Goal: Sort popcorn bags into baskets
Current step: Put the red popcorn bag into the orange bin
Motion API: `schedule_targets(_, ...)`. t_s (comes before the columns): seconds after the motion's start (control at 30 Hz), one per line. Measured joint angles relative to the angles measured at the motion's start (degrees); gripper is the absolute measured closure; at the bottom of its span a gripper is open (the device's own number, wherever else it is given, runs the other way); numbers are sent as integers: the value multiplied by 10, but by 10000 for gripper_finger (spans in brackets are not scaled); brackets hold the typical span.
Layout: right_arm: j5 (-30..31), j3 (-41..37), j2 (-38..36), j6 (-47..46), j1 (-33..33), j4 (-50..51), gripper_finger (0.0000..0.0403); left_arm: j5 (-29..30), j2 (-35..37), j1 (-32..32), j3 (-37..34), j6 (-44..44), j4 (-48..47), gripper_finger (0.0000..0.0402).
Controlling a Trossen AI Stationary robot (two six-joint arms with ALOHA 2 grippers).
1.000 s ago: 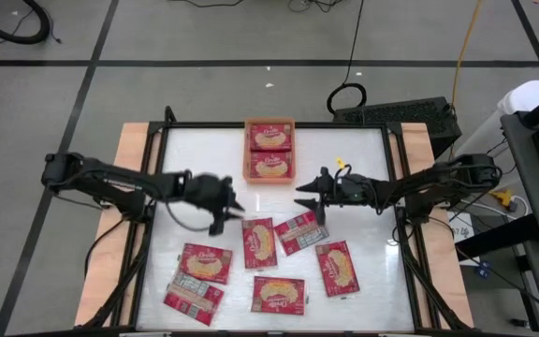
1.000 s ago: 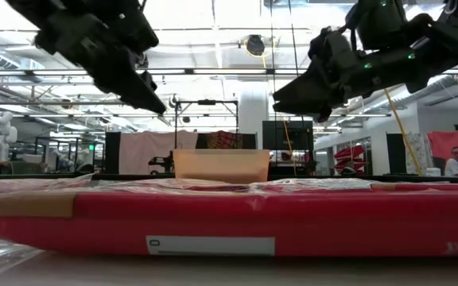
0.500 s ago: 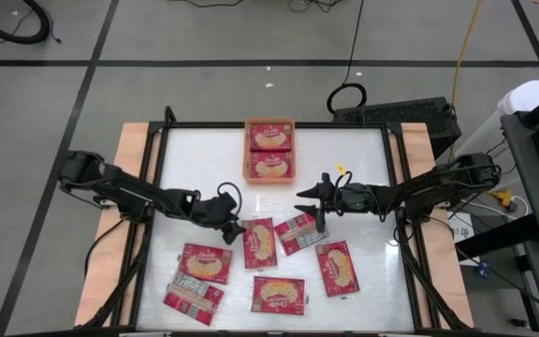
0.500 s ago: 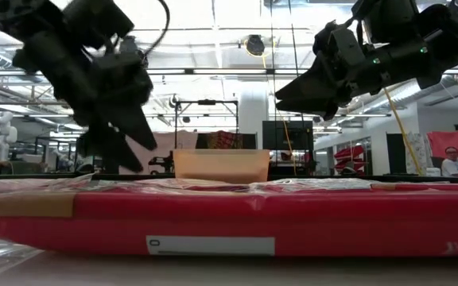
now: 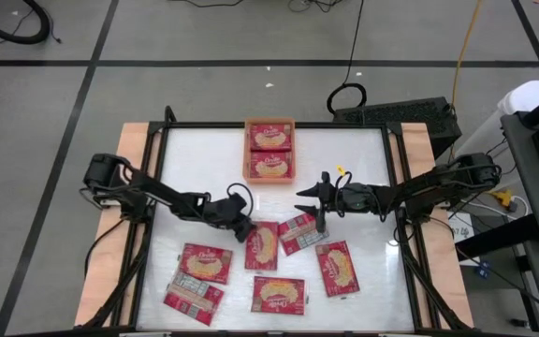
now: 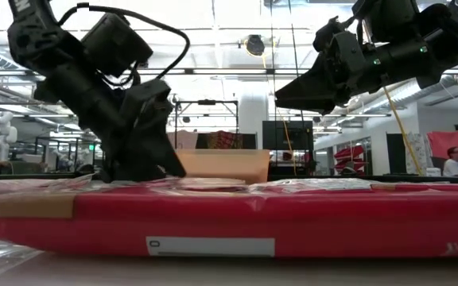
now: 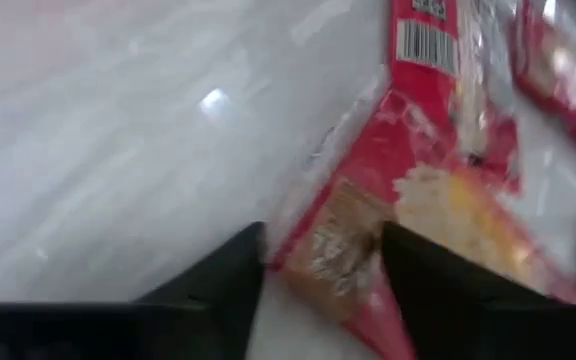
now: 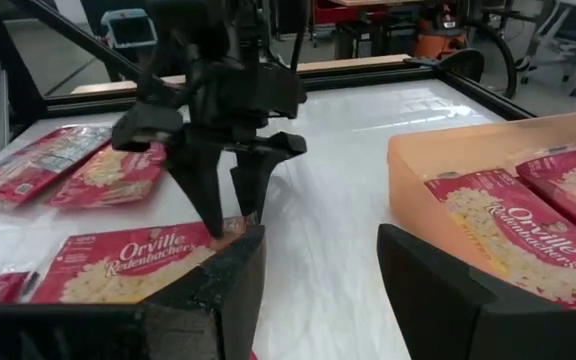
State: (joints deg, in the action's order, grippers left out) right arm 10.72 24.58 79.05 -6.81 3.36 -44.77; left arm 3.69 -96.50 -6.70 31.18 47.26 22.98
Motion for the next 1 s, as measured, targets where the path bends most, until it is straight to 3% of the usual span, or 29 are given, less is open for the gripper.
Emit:
schedule_targets(0.13, 2, 0, 0, -14, 0, -5, 218, -3, -6, 5, -1, -113, 11, 352)
schedule_targets(0.2, 1, 7, 0, -32, 0, 1, 218, -11, -3, 11, -1, -143, 18, 385)
schedule_targets(0.33, -2, 60, 1, -51, 2, 66, 218, -16, 36, 29, -2, -219, 29, 394)
schedule_targets(0.47, -12, 152, 1, -73, -9, 234, 218, -12, 103, 49, -1, -304, 24, 398)
schedule_targets(0.6, -74, 255, 5, -110, -41, 397, 211, -11, 172, 63, -1, -388, -1, 399)
schedule_targets(0.8, -171, 350, 22, -111, -78, 483, 177, -3, 238, 84, -2, -458, -58, 400)
schedule_targets(1.0, -183, 443, 104, -68, -91, 553, 153, 2, 251, 91, -1, -497, -55, 400)
